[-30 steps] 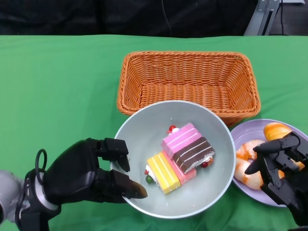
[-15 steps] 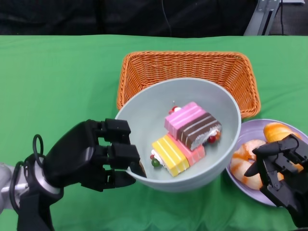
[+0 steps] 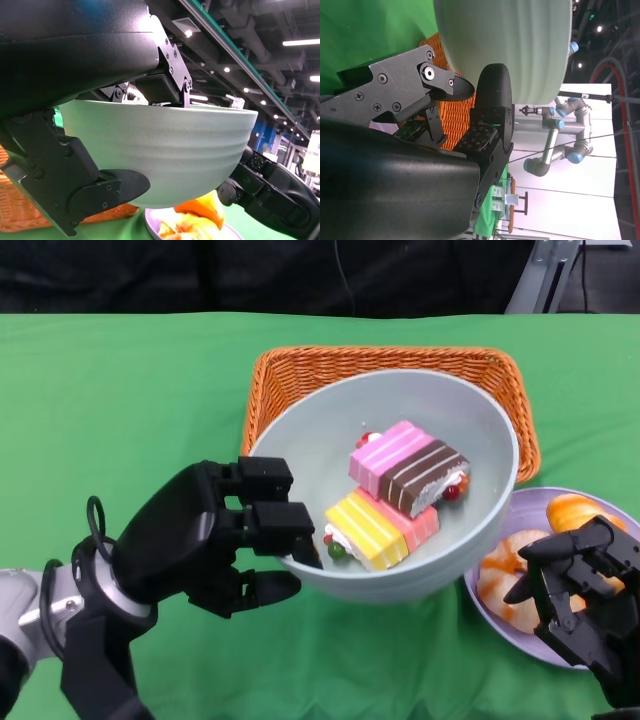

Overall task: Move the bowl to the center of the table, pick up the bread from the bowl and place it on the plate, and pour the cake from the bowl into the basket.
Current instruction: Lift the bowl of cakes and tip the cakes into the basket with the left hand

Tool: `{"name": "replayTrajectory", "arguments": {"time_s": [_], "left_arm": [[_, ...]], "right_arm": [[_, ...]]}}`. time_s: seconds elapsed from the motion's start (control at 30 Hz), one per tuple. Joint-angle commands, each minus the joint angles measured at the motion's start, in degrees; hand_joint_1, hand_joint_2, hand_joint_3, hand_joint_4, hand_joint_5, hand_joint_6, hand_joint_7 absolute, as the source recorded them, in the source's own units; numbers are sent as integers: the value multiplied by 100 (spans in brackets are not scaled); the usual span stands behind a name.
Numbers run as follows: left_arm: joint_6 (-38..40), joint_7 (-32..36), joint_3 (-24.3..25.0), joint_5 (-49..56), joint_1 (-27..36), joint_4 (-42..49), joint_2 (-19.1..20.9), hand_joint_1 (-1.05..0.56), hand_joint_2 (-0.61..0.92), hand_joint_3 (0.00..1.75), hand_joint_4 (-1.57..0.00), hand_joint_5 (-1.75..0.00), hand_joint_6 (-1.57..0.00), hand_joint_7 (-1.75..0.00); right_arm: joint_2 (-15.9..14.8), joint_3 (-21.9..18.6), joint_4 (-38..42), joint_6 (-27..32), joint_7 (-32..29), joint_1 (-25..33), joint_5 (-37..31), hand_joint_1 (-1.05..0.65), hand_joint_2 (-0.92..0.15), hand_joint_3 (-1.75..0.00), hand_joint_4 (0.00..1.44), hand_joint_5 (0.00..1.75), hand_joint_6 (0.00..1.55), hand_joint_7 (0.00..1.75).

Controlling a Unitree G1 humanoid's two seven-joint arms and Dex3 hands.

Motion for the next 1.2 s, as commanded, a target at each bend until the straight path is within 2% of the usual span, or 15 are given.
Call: {"name": "replayTrajectory", "arguments": {"time_s": [0.03, 0.2, 0.27, 0.37, 0.5, 0.63, 0.77, 0.9, 1.2], "left_arm": [[3, -106, 216, -138, -140, 18, -90, -6, 38, 126, -79, -175, -85, -136], [-119, -301, 379, -349, -313, 178, -359, -8, 46, 113, -79, -175, -84, -137], [-143, -412, 432, -444, -380, 270, -460, -9, 47, 112, -79, -175, -84, -138], [-156, -625, 498, -608, -518, 445, -608, -9, 46, 116, -79, -175, -76, -148], [-1, -1112, 567, -1058, -651, 706, -858, -10, 48, 114, -76, -175, -70, -155], [127, -1723, 644, -1568, -720, 888, -1091, -7, 47, 118, -74, -175, -71, -147], [261, -2319, 729, -2056, -790, 1091, -1377, -4, 48, 118, -71, -175, -72, -146], [427, -2858, 815, -2455, -857, 1266, -1642, 1, 51, 117, -70, -175, -72, -145], [788, -3332, 1037, -2629, -1071, 1525, -2097, -1, 59, 107, -67, -175, -68, -148]], "right_arm": [[0, -22, 65, -74, -82, -22, -39, -6, -72, -79, 78, 150, 78, 111], [3, -1, 199, -204, -98, -78, -79, -3, -72, -83, 78, 151, 78, 114], [-5, 3, 269, -266, -98, -103, -89, -3, -71, -85, 78, 151, 77, 114], [-57, 29, 367, -317, -34, -129, -69, -4, -70, -86, 77, 152, 76, 113], [-108, 58, 412, -307, 35, -116, -72, -6, -72, -81, 74, 153, 75, 113], [-117, 86, 415, -306, 36, -78, -133, -7, -73, -77, 74, 152, 74, 114], [-135, 129, 439, -318, 136, -55, -129, -5, -73, -78, 74, 154, 74, 117], [-134, 148, 427, -277, 152, -15, -173, -7, -76, -71, 73, 154, 72, 121], [-125, 194, 491, -262, 163, -3, -278, -10, -76, -66, 73, 159, 70, 127]]}}
